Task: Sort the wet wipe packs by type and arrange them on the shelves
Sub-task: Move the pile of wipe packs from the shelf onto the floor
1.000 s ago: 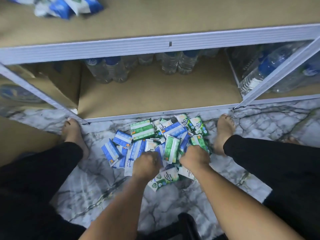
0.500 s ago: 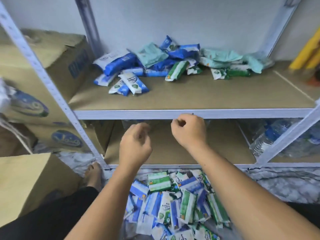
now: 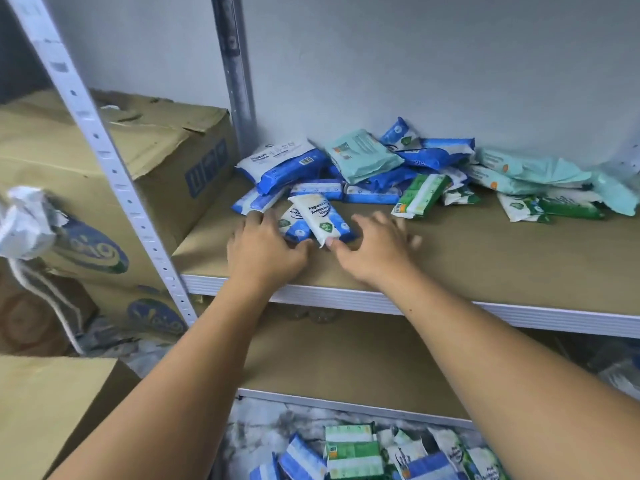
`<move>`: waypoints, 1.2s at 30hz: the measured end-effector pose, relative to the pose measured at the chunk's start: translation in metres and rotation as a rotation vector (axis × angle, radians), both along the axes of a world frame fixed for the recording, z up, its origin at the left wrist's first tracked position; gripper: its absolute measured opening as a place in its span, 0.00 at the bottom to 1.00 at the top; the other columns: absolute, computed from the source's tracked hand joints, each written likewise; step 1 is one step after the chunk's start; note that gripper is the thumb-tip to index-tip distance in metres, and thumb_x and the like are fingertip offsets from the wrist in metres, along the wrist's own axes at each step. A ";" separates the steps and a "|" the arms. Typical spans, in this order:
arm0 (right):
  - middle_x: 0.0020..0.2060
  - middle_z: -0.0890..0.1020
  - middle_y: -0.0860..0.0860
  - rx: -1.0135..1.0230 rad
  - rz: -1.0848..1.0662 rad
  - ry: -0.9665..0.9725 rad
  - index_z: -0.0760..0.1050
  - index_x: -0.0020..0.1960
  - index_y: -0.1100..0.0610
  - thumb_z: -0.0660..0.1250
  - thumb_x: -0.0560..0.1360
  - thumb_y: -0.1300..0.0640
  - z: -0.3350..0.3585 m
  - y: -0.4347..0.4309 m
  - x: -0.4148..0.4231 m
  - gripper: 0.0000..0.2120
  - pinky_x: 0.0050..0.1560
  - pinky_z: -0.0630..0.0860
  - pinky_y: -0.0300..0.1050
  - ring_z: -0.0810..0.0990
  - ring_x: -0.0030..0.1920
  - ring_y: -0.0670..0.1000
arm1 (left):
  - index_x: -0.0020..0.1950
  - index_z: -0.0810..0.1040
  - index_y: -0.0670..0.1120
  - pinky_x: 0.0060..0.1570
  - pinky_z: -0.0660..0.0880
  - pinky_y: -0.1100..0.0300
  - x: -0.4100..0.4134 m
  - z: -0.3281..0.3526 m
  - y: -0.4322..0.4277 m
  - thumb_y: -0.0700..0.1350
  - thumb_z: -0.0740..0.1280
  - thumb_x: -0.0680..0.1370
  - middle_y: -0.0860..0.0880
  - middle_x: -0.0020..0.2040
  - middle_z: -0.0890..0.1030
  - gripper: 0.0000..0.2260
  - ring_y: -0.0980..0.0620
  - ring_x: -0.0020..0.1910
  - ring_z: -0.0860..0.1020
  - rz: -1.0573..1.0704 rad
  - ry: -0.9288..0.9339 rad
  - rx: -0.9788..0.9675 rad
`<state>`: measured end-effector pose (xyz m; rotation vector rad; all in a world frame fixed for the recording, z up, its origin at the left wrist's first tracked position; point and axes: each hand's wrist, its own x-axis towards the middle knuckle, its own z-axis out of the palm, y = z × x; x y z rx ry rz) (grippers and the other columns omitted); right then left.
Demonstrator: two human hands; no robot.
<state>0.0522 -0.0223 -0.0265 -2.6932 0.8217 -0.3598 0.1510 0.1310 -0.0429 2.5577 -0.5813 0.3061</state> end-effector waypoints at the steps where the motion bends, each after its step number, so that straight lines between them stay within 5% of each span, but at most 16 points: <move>1: 0.73 0.67 0.47 0.012 -0.012 0.005 0.69 0.73 0.44 0.60 0.72 0.27 -0.001 0.000 0.008 0.35 0.68 0.58 0.62 0.58 0.74 0.57 | 0.67 0.73 0.47 0.61 0.71 0.45 0.003 -0.003 -0.002 0.68 0.65 0.71 0.43 0.62 0.75 0.33 0.39 0.63 0.72 0.017 0.000 0.016; 5: 0.64 0.72 0.46 -0.044 -0.017 -0.032 0.76 0.63 0.43 0.58 0.69 0.23 -0.010 0.000 0.028 0.33 0.63 0.61 0.60 0.63 0.67 0.57 | 0.59 0.77 0.47 0.59 0.72 0.45 0.005 -0.013 -0.005 0.69 0.62 0.72 0.46 0.57 0.76 0.29 0.40 0.61 0.72 0.047 -0.076 0.002; 14: 0.54 0.76 0.47 -0.035 -0.057 -0.163 0.78 0.54 0.50 0.66 0.69 0.35 -0.007 0.006 0.014 0.22 0.57 0.66 0.54 0.69 0.63 0.55 | 0.52 0.79 0.47 0.58 0.73 0.47 -0.002 -0.009 -0.002 0.65 0.64 0.69 0.48 0.50 0.78 0.24 0.42 0.57 0.71 0.070 -0.102 -0.074; 20: 0.42 0.72 0.45 -0.027 -0.030 -0.289 0.77 0.44 0.50 0.62 0.64 0.35 -0.004 0.020 -0.040 0.20 0.53 0.73 0.54 0.71 0.54 0.55 | 0.39 0.77 0.48 0.48 0.74 0.52 -0.023 -0.001 0.020 0.62 0.67 0.65 0.50 0.38 0.76 0.18 0.46 0.45 0.75 -0.028 -0.015 -0.340; 24: 0.40 0.75 0.47 0.002 -0.071 -0.456 0.78 0.42 0.51 0.63 0.64 0.36 -0.002 0.041 -0.094 0.19 0.50 0.74 0.54 0.72 0.48 0.57 | 0.41 0.79 0.50 0.46 0.70 0.56 -0.084 -0.008 0.045 0.59 0.71 0.67 0.52 0.41 0.76 0.13 0.48 0.47 0.74 -0.043 -0.009 -0.433; 27: 0.40 0.78 0.48 0.076 -0.198 -0.631 0.80 0.44 0.52 0.66 0.66 0.38 -0.017 0.062 -0.140 0.18 0.48 0.73 0.53 0.75 0.47 0.58 | 0.54 0.83 0.48 0.51 0.69 0.60 -0.137 -0.028 0.057 0.55 0.74 0.67 0.53 0.47 0.78 0.18 0.50 0.49 0.75 -0.118 -0.116 -0.422; 31: 0.44 0.78 0.45 0.132 -0.302 -0.771 0.81 0.53 0.54 0.70 0.70 0.43 -0.059 0.084 -0.195 0.17 0.54 0.70 0.47 0.71 0.48 0.48 | 0.60 0.82 0.45 0.53 0.71 0.59 -0.194 -0.081 0.071 0.53 0.74 0.67 0.51 0.52 0.79 0.23 0.50 0.50 0.75 -0.246 -0.076 -0.324; 33: 0.46 0.76 0.46 0.191 -0.314 -0.747 0.79 0.56 0.57 0.71 0.70 0.48 -0.093 0.090 -0.221 0.18 0.53 0.71 0.46 0.70 0.48 0.45 | 0.59 0.82 0.44 0.51 0.73 0.57 -0.216 -0.114 0.080 0.53 0.73 0.66 0.51 0.51 0.79 0.23 0.50 0.50 0.76 -0.279 0.027 -0.272; 36: 0.48 0.76 0.50 0.297 -0.350 -0.427 0.79 0.57 0.58 0.69 0.69 0.48 -0.151 0.097 -0.254 0.21 0.51 0.74 0.48 0.75 0.52 0.54 | 0.55 0.83 0.47 0.46 0.76 0.55 -0.245 -0.169 0.096 0.54 0.72 0.66 0.53 0.48 0.80 0.20 0.51 0.47 0.78 -0.264 0.280 -0.206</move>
